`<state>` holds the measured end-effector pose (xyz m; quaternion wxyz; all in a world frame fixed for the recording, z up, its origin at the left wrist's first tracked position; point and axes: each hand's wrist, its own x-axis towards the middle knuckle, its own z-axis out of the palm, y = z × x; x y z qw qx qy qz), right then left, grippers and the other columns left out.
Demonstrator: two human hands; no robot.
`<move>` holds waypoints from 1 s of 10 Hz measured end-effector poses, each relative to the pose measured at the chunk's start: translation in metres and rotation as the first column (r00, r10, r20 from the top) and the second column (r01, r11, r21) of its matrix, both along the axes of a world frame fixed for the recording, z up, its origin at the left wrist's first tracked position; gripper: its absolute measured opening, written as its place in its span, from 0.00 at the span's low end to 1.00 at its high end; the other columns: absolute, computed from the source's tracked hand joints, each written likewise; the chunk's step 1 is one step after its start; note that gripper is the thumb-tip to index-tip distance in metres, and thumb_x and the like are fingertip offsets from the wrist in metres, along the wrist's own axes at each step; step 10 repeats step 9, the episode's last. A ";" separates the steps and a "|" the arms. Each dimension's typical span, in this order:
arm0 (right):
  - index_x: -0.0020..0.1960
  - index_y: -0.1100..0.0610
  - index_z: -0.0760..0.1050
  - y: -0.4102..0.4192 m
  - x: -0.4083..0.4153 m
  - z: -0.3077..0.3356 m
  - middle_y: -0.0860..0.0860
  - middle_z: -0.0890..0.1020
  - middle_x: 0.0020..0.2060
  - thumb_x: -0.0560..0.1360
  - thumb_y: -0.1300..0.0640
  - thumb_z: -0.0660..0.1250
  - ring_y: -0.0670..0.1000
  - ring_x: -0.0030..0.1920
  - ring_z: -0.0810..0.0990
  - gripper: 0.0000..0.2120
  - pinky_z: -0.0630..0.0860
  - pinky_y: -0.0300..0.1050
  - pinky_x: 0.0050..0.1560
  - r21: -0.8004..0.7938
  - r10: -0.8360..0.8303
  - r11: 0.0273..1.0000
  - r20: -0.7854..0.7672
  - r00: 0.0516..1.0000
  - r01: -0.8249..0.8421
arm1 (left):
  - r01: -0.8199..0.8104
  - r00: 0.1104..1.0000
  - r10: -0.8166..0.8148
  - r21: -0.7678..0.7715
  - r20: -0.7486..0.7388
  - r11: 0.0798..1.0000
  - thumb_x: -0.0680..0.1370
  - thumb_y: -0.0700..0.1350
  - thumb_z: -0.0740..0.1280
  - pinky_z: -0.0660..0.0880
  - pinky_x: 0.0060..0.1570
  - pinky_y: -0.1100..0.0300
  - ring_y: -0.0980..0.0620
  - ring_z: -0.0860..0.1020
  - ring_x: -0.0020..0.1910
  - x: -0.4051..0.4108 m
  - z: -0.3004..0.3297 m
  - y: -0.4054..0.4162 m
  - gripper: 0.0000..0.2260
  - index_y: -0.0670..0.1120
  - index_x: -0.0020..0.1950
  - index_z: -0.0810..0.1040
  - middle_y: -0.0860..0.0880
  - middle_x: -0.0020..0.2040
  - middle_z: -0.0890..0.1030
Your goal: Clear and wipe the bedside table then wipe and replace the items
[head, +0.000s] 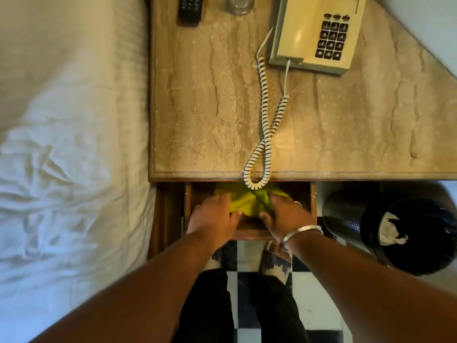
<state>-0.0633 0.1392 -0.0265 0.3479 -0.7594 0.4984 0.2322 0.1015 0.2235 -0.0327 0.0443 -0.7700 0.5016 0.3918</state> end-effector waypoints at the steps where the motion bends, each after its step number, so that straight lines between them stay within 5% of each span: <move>1: 0.63 0.48 0.69 0.017 -0.005 0.018 0.51 0.76 0.58 0.71 0.36 0.62 0.56 0.58 0.75 0.25 0.75 0.51 0.54 0.065 0.209 0.977 -0.124 0.970 -0.202 | 0.339 0.941 -0.336 0.106 -0.044 0.935 0.77 0.68 0.58 0.65 0.70 0.43 0.46 0.67 0.72 -0.002 0.003 0.029 0.34 0.50 0.77 0.60 0.46 0.74 0.68; 2: 0.66 0.48 0.66 0.026 -0.006 0.012 0.52 0.72 0.63 0.63 0.34 0.70 0.57 0.61 0.72 0.36 0.71 0.53 0.58 -0.109 0.322 0.934 -0.149 0.935 -0.340 | 0.470 0.846 -0.460 0.031 0.270 0.882 0.72 0.71 0.64 0.41 0.75 0.34 0.38 0.47 0.80 -0.003 -0.013 0.048 0.53 0.44 0.81 0.39 0.39 0.81 0.44; 3: 0.70 0.53 0.63 0.030 -0.007 -0.007 0.58 0.70 0.66 0.54 0.41 0.78 0.62 0.62 0.71 0.49 0.71 0.57 0.59 -0.325 0.318 0.884 -0.112 0.941 -0.337 | 0.380 0.837 -0.263 -0.164 0.479 0.910 0.65 0.63 0.75 0.35 0.75 0.37 0.37 0.43 0.80 -0.006 -0.032 0.058 0.62 0.40 0.80 0.35 0.37 0.80 0.35; 4: 0.75 0.58 0.56 0.034 -0.009 -0.017 0.60 0.66 0.70 0.58 0.48 0.76 0.65 0.71 0.61 0.51 0.60 0.62 0.69 -0.497 0.277 0.826 -0.050 0.959 -0.265 | 0.347 0.839 -0.173 -0.263 0.516 0.900 0.62 0.65 0.74 0.33 0.75 0.39 0.38 0.38 0.79 -0.002 -0.040 0.056 0.64 0.40 0.79 0.35 0.37 0.79 0.32; 6: 0.74 0.58 0.55 0.009 -0.006 -0.007 0.63 0.69 0.62 0.63 0.30 0.66 0.64 0.63 0.67 0.51 0.64 0.62 0.65 -0.621 -0.047 0.779 0.077 0.996 0.085 | 0.201 0.852 -0.019 -0.293 0.523 0.935 0.62 0.70 0.75 0.29 0.73 0.39 0.40 0.28 0.77 0.016 -0.030 0.016 0.68 0.41 0.78 0.29 0.38 0.77 0.27; 7: 0.75 0.55 0.50 -0.027 0.009 -0.002 0.62 0.66 0.66 0.66 0.38 0.71 0.63 0.63 0.67 0.48 0.63 0.61 0.65 -0.656 -0.142 0.735 0.101 0.985 0.174 | 0.194 0.857 -0.013 -0.300 0.514 0.934 0.67 0.62 0.76 0.28 0.72 0.38 0.41 0.24 0.74 0.031 -0.018 -0.023 0.65 0.45 0.75 0.24 0.40 0.74 0.22; 8: 0.76 0.55 0.48 -0.057 0.024 0.005 0.61 0.60 0.71 0.65 0.46 0.75 0.64 0.68 0.63 0.50 0.62 0.62 0.67 -0.684 -0.073 0.728 0.003 0.997 0.055 | 0.181 0.846 -0.017 -0.258 0.532 0.949 0.74 0.41 0.69 0.27 0.69 0.38 0.41 0.25 0.73 0.037 -0.001 -0.047 0.54 0.48 0.74 0.22 0.40 0.76 0.26; 9: 0.76 0.57 0.44 -0.061 0.024 0.013 0.62 0.49 0.75 0.59 0.45 0.79 0.65 0.74 0.51 0.60 0.52 0.62 0.72 -0.545 0.042 0.832 -0.129 0.991 -0.106 | 0.199 0.836 -0.049 -0.220 0.546 0.955 0.75 0.39 0.66 0.28 0.69 0.36 0.39 0.28 0.75 0.033 0.006 -0.051 0.51 0.47 0.75 0.22 0.39 0.77 0.27; 10: 0.76 0.57 0.44 -0.061 0.024 0.013 0.62 0.49 0.75 0.59 0.45 0.79 0.65 0.74 0.51 0.60 0.52 0.62 0.72 -0.545 0.042 0.832 -0.129 0.991 -0.106 | 0.199 0.836 -0.049 -0.220 0.546 0.955 0.75 0.39 0.66 0.28 0.69 0.36 0.39 0.28 0.75 0.033 0.006 -0.051 0.51 0.47 0.75 0.22 0.39 0.77 0.27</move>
